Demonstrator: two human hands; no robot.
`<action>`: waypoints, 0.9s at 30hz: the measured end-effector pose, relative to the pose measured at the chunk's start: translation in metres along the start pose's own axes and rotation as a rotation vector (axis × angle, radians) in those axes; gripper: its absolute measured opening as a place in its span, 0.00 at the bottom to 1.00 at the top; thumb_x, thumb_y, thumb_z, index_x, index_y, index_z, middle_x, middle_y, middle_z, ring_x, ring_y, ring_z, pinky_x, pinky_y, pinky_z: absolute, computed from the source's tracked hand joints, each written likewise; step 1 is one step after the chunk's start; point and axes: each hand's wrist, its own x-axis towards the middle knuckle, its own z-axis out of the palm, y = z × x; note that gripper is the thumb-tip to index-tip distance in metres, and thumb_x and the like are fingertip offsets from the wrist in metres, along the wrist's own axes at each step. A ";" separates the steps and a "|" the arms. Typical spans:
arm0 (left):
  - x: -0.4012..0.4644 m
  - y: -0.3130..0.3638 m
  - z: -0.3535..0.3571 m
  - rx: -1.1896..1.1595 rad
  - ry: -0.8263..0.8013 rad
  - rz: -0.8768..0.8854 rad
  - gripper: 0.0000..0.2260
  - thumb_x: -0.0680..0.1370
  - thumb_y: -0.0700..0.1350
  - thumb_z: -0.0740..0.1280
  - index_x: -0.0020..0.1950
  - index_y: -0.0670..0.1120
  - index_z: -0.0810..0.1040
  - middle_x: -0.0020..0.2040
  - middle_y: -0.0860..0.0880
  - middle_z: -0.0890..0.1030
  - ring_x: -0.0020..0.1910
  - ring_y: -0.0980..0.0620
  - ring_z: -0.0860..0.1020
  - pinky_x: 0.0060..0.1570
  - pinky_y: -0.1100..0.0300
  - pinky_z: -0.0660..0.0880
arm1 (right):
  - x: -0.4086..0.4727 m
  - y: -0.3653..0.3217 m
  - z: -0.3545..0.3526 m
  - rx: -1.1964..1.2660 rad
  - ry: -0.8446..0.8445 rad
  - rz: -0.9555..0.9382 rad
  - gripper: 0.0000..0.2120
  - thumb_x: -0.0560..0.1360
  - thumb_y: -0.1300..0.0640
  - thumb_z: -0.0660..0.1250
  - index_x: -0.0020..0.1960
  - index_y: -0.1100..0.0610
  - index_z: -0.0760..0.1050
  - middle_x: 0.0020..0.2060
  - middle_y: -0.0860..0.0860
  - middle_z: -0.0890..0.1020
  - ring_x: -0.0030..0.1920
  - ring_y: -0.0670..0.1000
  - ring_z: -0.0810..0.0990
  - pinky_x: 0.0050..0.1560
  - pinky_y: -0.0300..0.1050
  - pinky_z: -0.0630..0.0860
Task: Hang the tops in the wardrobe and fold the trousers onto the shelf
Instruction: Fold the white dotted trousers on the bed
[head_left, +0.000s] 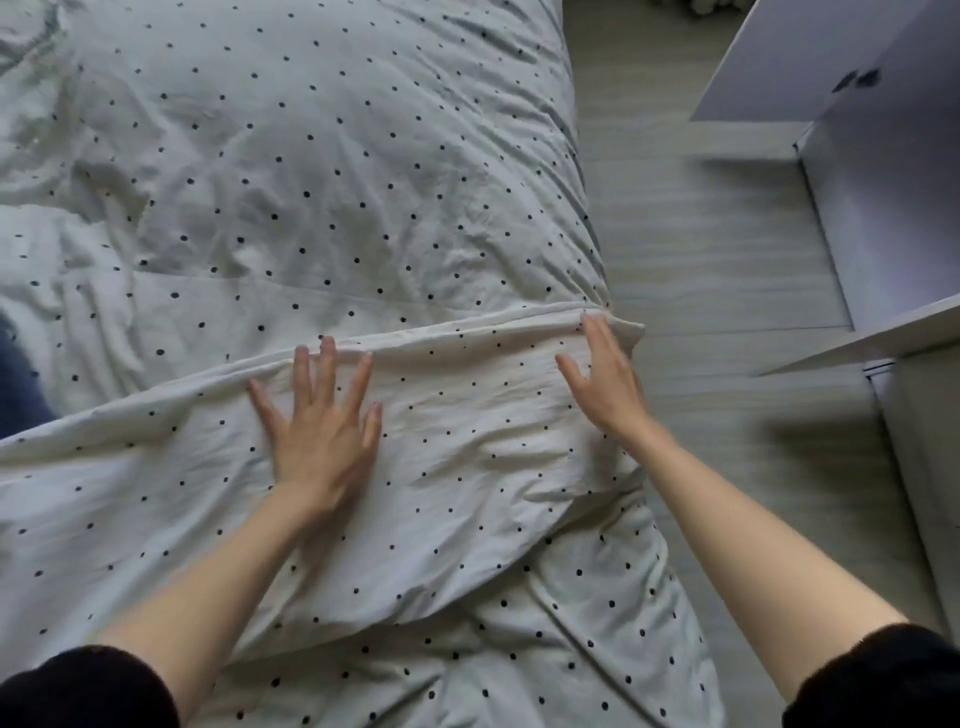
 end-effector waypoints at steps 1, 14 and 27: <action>0.009 -0.006 -0.004 0.012 -0.023 -0.012 0.26 0.81 0.57 0.48 0.77 0.58 0.42 0.77 0.49 0.37 0.75 0.47 0.35 0.65 0.32 0.33 | -0.011 0.003 0.009 -0.047 -0.014 -0.007 0.29 0.80 0.49 0.59 0.77 0.53 0.52 0.77 0.52 0.52 0.76 0.53 0.51 0.75 0.55 0.50; -0.117 0.022 0.031 -0.006 -0.171 0.237 0.27 0.76 0.57 0.48 0.71 0.50 0.70 0.74 0.41 0.62 0.73 0.39 0.59 0.67 0.29 0.48 | -0.169 0.010 0.069 0.018 0.493 0.148 0.15 0.75 0.60 0.61 0.58 0.66 0.76 0.56 0.62 0.79 0.58 0.62 0.75 0.61 0.52 0.67; -0.146 0.009 0.031 0.152 -0.110 0.422 0.33 0.60 0.34 0.74 0.64 0.48 0.77 0.66 0.42 0.75 0.64 0.41 0.74 0.58 0.28 0.64 | -0.090 0.045 0.003 1.041 0.409 1.028 0.02 0.73 0.65 0.67 0.42 0.61 0.75 0.35 0.52 0.80 0.27 0.45 0.78 0.23 0.34 0.72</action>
